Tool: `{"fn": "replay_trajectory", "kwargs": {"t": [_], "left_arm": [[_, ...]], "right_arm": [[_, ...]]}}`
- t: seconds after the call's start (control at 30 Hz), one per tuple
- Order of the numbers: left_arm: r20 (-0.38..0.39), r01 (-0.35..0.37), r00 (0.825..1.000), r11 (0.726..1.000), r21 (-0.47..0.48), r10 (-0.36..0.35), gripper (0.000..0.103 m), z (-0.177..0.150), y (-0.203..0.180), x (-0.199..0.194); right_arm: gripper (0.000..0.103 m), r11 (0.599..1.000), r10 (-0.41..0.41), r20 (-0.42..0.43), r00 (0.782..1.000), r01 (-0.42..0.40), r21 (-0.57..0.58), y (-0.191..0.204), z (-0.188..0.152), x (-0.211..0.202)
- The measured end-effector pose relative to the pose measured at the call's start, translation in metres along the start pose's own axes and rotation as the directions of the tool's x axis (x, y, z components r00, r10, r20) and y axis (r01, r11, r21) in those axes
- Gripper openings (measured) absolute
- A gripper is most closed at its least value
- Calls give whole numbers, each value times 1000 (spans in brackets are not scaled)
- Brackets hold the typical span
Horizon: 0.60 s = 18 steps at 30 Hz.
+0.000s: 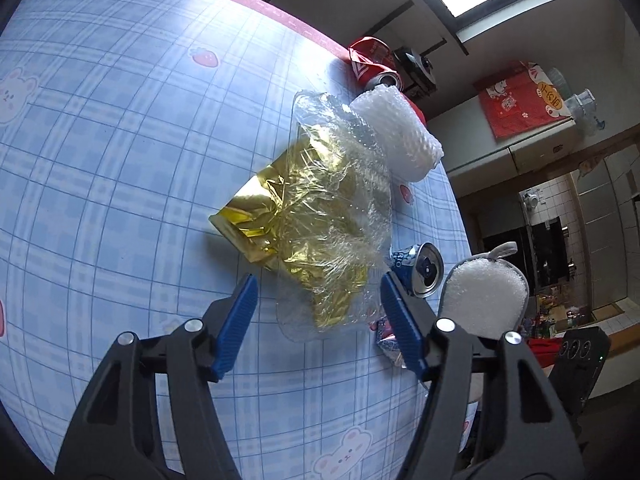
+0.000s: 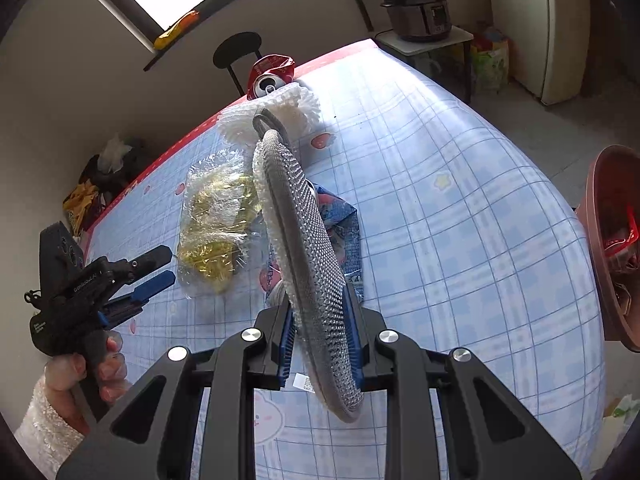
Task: Collect trash
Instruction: 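Lift the grey pad with the right gripper while the left grasps the clear plastic box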
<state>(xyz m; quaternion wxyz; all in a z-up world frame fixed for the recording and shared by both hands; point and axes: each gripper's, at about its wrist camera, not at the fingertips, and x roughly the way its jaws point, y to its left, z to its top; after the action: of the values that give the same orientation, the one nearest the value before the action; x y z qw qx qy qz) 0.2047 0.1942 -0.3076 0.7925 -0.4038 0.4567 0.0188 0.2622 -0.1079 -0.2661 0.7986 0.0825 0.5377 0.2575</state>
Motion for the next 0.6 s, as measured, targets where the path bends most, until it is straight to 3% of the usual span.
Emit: {"fn": "replay_trajectory", "kwargs": {"t": [0.2,0.5,0.57,0.6], "left_arm": [[-52,50,997,998,-27,-51,64,-3,2,19],[-58,26,998,999,-25,-28,65,8,-7,36],[-56,3,998,1000,-11,-4,61,9,-10,38],[-64,-30,997,1000,-1,30,52,9,-12,39]], "right_arm": [[22,1000,9,6,1000,-9,17,-6,1,1],[21,1000,6,2,1000,-6,5,-5,0,1],[22,1000,3,1,1000,-3,4,-3,0,2],[21,1000,1,0,1000,-1,4,-3,0,2]]}}
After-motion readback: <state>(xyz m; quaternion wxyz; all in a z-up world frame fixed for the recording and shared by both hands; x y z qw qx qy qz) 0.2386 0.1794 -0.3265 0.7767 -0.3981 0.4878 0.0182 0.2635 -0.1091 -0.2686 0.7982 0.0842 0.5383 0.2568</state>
